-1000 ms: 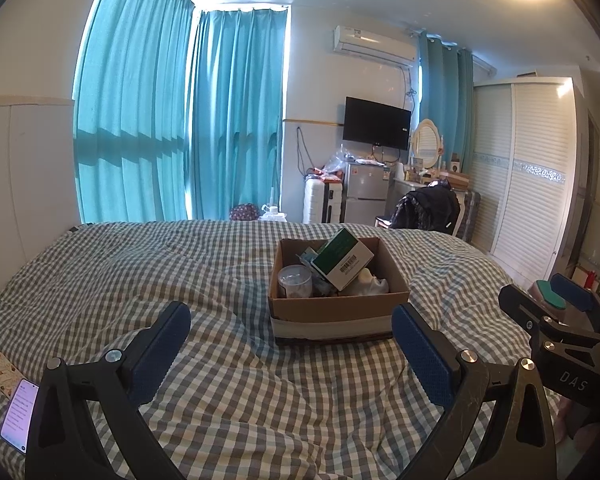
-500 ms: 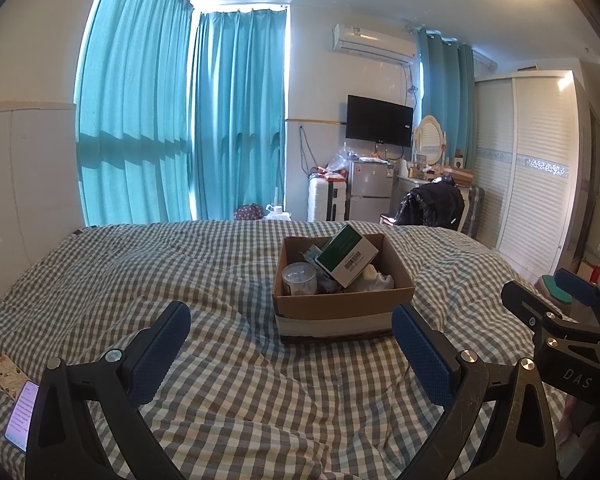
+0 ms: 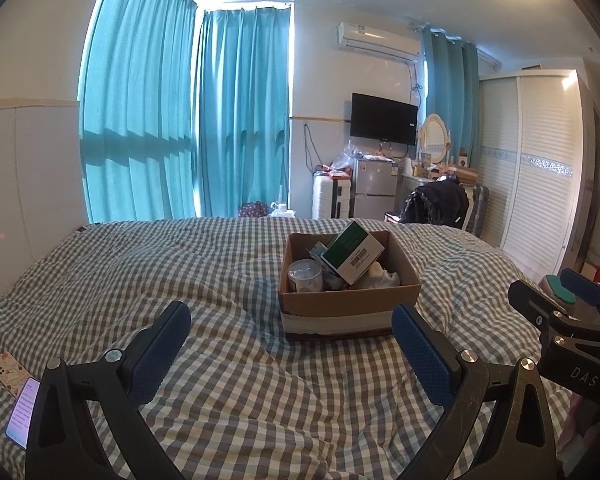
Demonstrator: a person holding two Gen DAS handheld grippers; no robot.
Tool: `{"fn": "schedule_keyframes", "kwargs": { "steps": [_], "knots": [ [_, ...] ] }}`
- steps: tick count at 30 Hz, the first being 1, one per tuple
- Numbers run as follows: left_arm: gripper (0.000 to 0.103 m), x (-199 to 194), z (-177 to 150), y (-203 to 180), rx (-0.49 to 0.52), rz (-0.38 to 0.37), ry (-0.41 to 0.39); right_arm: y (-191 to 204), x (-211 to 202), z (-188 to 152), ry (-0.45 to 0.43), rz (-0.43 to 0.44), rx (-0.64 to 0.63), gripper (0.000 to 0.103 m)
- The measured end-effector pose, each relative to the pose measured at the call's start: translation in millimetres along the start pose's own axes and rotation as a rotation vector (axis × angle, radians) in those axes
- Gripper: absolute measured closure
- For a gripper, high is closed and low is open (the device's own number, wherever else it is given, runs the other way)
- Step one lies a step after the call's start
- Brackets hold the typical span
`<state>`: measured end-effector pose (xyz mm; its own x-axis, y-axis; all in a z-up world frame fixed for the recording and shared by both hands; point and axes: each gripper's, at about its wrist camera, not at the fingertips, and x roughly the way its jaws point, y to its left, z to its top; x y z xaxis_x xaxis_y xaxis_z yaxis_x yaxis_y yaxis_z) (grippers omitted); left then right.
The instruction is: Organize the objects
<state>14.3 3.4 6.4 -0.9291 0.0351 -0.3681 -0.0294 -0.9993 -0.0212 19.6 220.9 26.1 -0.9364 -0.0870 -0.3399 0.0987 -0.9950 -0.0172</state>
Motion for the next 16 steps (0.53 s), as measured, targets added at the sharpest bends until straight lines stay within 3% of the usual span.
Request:
{"fn": "schedule_keyframes", "kwargs": {
  "steps": [16],
  "knots": [
    [0.0,0.6,-2.5,-2.9,0.019,0.01,0.0,2.4,2.3,-1.7,0.014,-0.001,0.0,0.001]
  ]
}}
